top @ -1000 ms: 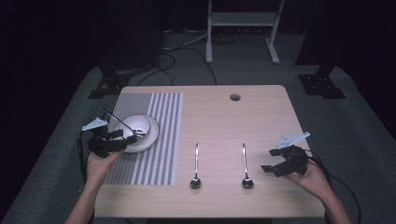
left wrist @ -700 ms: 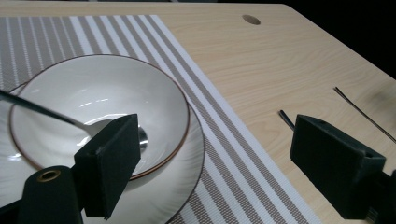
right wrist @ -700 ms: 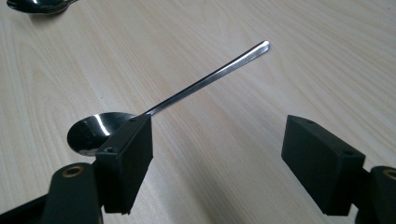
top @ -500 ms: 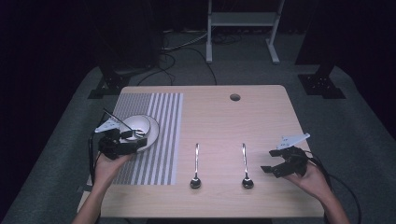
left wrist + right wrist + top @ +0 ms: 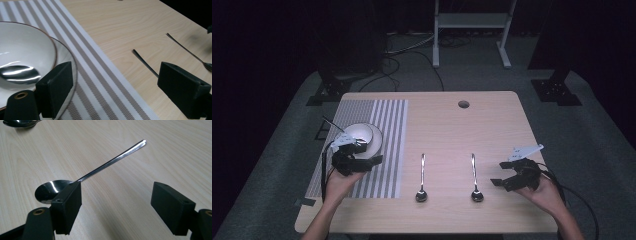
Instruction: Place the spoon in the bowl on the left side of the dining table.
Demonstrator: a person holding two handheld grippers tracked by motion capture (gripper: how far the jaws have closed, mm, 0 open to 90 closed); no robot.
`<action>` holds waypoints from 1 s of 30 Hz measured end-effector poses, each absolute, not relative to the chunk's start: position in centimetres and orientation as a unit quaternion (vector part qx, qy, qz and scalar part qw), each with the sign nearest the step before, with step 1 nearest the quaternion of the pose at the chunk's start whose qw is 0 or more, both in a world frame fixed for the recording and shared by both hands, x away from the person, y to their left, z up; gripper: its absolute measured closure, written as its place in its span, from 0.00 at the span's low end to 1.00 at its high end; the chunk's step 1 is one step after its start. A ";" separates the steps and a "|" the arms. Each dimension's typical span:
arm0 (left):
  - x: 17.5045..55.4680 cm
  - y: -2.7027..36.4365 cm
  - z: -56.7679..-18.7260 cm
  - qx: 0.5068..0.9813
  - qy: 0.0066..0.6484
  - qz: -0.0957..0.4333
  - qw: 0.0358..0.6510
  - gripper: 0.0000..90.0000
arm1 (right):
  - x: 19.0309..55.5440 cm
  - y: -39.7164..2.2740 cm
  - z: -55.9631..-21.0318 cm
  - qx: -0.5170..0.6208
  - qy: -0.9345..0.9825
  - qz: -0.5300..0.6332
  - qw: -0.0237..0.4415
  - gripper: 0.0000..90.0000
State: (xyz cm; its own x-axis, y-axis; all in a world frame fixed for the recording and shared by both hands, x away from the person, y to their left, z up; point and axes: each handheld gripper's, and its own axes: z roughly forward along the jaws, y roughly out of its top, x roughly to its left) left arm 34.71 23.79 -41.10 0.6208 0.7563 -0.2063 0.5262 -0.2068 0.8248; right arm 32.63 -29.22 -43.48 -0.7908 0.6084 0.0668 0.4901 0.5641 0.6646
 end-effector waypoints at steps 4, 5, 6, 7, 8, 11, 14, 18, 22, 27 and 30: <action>34.6 22.9 -41.3 0.770 0.411 0.117 0.473 0.13 | 32.7 -29.3 -43.5 0.313 0.880 0.348 0.086 0.26; 34.6 22.6 -41.3 0.771 0.409 0.116 0.474 0.13 | 32.7 -29.3 -43.5 0.313 0.879 0.349 0.085 0.26; 34.6 22.3 -41.3 0.772 0.406 0.114 0.474 0.13 | 32.7 -29.3 -43.4 0.312 0.879 0.349 0.086 0.26; 34.6 22.1 -41.3 0.774 0.402 0.115 0.475 0.13 | 32.6 -29.3 -43.4 0.312 0.879 0.350 0.088 0.26; 34.6 21.8 -41.4 0.776 0.399 0.114 0.475 0.13 | 32.6 -29.3 -43.4 0.313 0.878 0.351 0.088 0.26; 34.5 21.1 -41.5 0.780 0.393 0.111 0.474 0.13 | 32.6 -29.4 -43.4 0.315 0.877 0.353 0.090 0.25; 34.6 20.5 -42.0 0.783 0.392 0.109 0.472 0.13 | 32.6 -29.5 -43.4 0.316 0.875 0.355 0.090 0.25; 34.7 20.0 -42.6 0.785 0.390 0.104 0.470 0.13 | 32.5 -29.5 -43.5 0.315 0.876 0.355 0.089 0.26; 34.6 19.6 -42.9 0.786 0.389 0.089 0.473 0.13 | 32.4 -29.5 -43.6 0.315 0.875 0.356 0.088 0.26; 34.3 19.1 -43.0 0.791 0.381 0.084 0.471 0.13 | 32.3 -29.5 -43.8 0.316 0.875 0.355 0.088 0.25; 34.0 18.7 -43.1 0.796 0.374 0.085 0.469 0.13 | 32.3 -29.5 -43.8 0.316 0.875 0.356 0.087 0.26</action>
